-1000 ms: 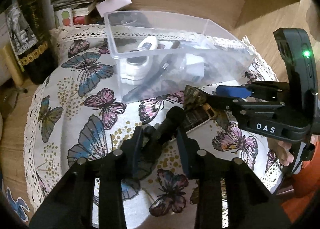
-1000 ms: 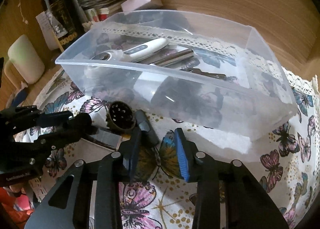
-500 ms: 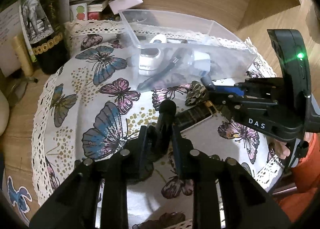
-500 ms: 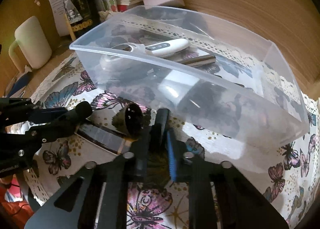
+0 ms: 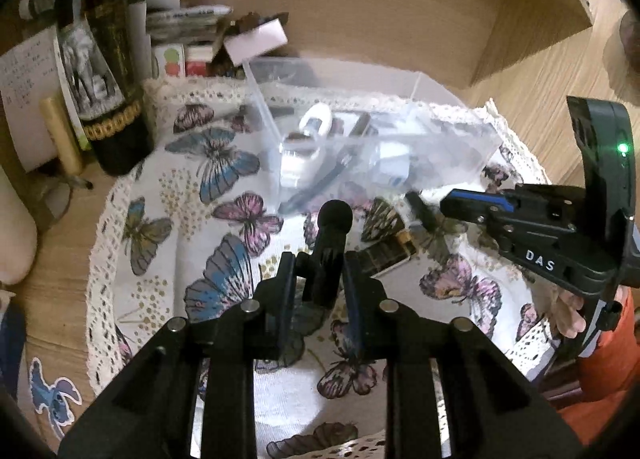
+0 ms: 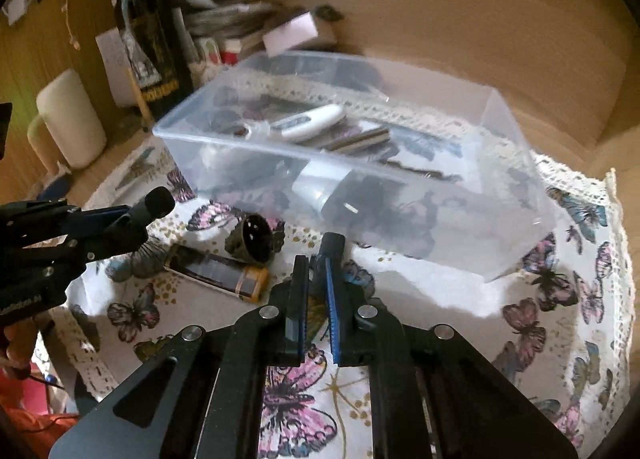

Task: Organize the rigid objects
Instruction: 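Grasp the black round-headed tool with the left gripper and lift it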

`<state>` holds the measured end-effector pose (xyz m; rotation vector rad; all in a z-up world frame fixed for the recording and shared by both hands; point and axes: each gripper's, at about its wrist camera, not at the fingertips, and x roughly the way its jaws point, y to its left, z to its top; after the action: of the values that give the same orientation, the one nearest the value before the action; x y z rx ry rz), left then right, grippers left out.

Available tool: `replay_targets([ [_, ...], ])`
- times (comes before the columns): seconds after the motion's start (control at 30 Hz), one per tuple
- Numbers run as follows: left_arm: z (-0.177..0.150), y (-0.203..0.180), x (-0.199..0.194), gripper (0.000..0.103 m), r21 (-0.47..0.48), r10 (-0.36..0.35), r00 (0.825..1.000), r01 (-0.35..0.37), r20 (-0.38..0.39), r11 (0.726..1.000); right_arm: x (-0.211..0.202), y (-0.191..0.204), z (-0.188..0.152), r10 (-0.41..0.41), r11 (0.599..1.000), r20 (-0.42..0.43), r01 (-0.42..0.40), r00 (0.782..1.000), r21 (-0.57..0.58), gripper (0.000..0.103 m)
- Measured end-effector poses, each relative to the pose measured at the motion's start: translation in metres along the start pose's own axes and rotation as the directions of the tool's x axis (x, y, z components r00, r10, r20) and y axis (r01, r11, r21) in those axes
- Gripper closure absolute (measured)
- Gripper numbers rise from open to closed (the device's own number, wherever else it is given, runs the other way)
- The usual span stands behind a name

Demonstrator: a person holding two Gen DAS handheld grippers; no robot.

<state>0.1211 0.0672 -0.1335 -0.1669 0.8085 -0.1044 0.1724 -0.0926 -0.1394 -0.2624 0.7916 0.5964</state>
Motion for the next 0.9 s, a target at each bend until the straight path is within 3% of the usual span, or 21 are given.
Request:
replay_targets([
  [0.23,0.014,-0.007,-0.020,0.080,-0.002,-0.005,0.997,0.006,0.076,1.000,0.001,0.000,0.001,0.000,1.000,-0.016,0.000,1.000,-0.006,0.092],
  [0.37,0.014,-0.010,-0.022,0.080,-0.005,-0.005,0.996,0.005,0.084,1.000,0.024,-0.001,0.002,-0.015,1.000,-0.077,0.014,0.997,-0.011,0.078],
  [0.53,0.011,-0.007,-0.019,0.080,-0.011,0.002,0.997,-0.001,0.076,1.000,0.044,0.000,0.002,0.003,1.000,-0.129,-0.007,0.992,-0.030,0.078],
  [0.9,0.017,-0.009,-0.025,0.080,-0.011,-0.004,0.993,0.005,0.116,1.000,0.023,-0.003,-0.002,0.002,1.000,-0.056,-0.003,0.998,-0.018,0.079],
])
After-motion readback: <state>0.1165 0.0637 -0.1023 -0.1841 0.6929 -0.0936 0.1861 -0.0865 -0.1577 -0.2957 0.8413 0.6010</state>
